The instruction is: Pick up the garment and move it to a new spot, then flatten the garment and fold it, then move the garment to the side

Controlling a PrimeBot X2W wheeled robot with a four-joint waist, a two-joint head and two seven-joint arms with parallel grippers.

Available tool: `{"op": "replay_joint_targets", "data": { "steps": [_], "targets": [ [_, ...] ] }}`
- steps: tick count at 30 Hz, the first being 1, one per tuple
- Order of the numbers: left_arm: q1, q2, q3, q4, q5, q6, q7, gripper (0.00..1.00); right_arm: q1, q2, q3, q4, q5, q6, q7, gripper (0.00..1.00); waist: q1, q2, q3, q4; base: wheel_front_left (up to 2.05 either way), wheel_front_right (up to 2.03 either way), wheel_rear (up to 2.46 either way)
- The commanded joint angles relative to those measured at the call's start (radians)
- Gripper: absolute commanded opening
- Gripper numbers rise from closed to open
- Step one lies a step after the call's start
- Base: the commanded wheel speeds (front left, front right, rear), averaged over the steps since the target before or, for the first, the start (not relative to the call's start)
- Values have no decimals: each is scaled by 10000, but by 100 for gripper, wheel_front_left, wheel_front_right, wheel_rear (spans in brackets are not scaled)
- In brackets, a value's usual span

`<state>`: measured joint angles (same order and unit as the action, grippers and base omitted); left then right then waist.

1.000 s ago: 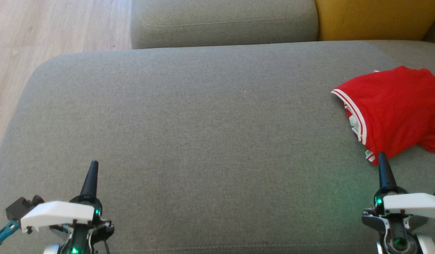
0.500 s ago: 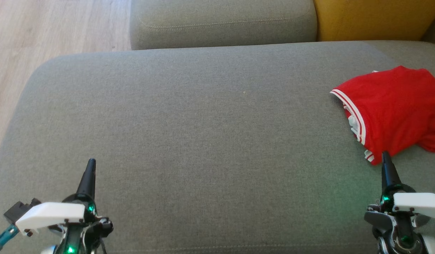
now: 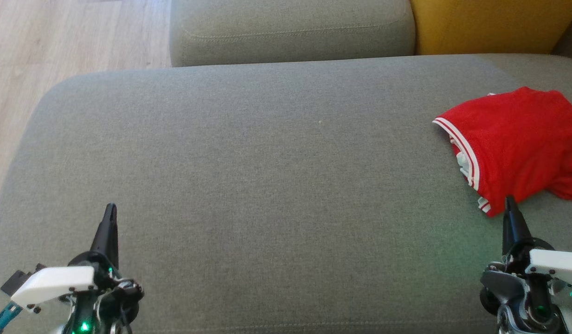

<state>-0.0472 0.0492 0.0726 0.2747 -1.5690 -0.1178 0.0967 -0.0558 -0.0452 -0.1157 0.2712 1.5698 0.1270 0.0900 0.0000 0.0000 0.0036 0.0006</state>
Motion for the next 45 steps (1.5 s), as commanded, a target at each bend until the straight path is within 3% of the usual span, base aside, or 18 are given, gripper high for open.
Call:
{"op": "replay_joint_targets", "data": {
  "steps": [1, 45],
  "targets": [
    [-600, 27, 390, -292, -271, -114, 142, 0, -501, -136, 142, -280, 348, 36, 120, 0, 0, 0, -3, -3, 0, 0, 0],
    [-610, 11, 420, -293, -390, -129, 171, 0, -516, -97, 76, -267, 435, 37, 187, 0, 0, 0, -5, -6, 0, 0, 0]
  ]
}}
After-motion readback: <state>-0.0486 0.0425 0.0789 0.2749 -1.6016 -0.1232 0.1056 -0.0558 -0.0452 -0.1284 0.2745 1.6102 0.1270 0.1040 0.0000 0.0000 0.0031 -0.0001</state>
